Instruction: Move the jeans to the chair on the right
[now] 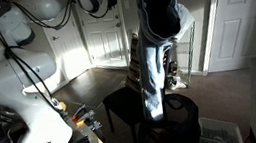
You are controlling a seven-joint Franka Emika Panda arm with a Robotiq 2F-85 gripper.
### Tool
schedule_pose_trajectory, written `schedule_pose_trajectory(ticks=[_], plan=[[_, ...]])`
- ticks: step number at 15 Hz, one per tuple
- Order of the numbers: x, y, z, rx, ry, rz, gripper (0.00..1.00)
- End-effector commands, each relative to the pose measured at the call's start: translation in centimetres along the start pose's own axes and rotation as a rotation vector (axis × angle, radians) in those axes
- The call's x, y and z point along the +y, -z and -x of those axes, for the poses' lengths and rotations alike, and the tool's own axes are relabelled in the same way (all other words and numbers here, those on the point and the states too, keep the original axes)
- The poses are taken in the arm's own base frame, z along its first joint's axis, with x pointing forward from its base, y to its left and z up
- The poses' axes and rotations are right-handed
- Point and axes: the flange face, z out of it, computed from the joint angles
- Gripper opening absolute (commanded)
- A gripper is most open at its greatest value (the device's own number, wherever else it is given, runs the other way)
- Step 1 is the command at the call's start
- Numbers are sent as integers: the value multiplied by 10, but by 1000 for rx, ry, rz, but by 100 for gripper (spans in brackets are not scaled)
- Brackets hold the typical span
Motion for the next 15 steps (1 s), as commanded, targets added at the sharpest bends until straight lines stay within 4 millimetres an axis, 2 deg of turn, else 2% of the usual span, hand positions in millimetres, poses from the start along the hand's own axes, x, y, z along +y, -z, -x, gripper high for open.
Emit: schedule_pose_trajectory(ticks=[1, 3, 5, 7, 11, 13, 15], plan=[[-43, -26, -14, 88, -23, -67, 3], [-52, -48, -14, 107, -32, -65, 3], [-52, -69, -11, 119, -28, -48, 3], [-39, -91, -3, 120, -12, -4, 3], [-1, -129, 8, 113, -2, 105, 3], [11, -140, 12, 96, -3, 147, 3], [11, -142, 14, 49, -4, 168, 3]])
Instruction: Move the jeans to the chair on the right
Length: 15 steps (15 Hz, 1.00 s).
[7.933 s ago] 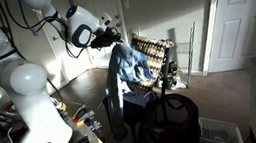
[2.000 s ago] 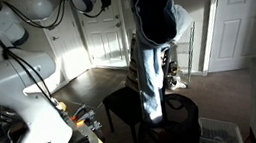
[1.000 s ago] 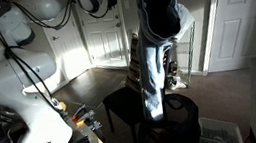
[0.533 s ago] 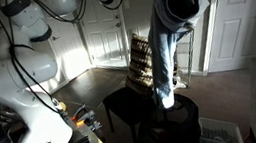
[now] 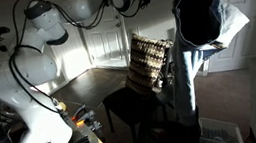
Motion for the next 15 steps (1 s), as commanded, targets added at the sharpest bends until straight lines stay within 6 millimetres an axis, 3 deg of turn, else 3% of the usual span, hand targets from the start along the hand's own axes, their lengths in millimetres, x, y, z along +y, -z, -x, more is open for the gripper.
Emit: schedule_pose_trajectory(ticks=[1, 15], plan=[[-9, 2, -3, -36, -18, 12, 3], [-29, 33, 22, -163, -21, -21, 3]])
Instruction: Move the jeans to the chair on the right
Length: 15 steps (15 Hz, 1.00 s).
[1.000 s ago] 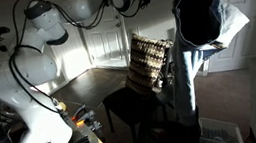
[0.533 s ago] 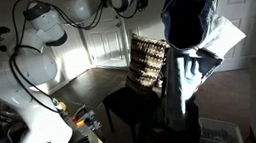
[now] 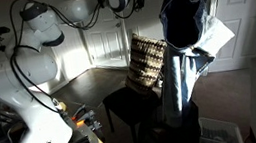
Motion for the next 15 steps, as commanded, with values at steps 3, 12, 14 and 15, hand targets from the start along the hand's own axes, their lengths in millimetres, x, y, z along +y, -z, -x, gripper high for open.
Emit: schedule_pose_trajectory(ticks=[3, 12, 14, 15], plan=[[-9, 26, -1, -53, -30, -9, 3], [23, 45, 15, -184, 30, 167, 3], [27, 46, 18, -191, 29, 193, 3], [28, 48, 18, -198, 26, 202, 3]])
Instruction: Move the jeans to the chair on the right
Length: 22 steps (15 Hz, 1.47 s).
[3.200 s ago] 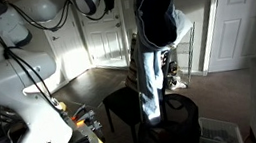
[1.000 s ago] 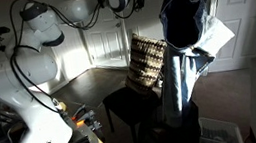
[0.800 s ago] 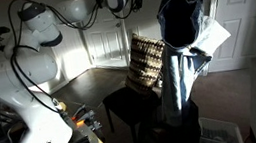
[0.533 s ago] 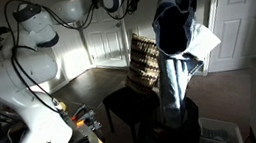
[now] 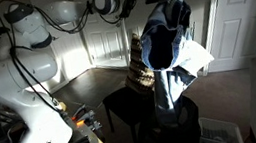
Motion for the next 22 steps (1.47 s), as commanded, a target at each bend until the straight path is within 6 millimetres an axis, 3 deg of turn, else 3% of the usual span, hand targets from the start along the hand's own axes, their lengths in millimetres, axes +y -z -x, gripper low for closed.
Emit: schedule_pose_trajectory(ticks=[1, 7, 14, 22], plan=[[2, 12, -10, -10, -34, 23, 3], [-4, 7, 14, 22, -15, 9, 3], [11, -34, 60, -61, 45, 130, 3], [46, -94, 77, -61, 250, 346, 3]])
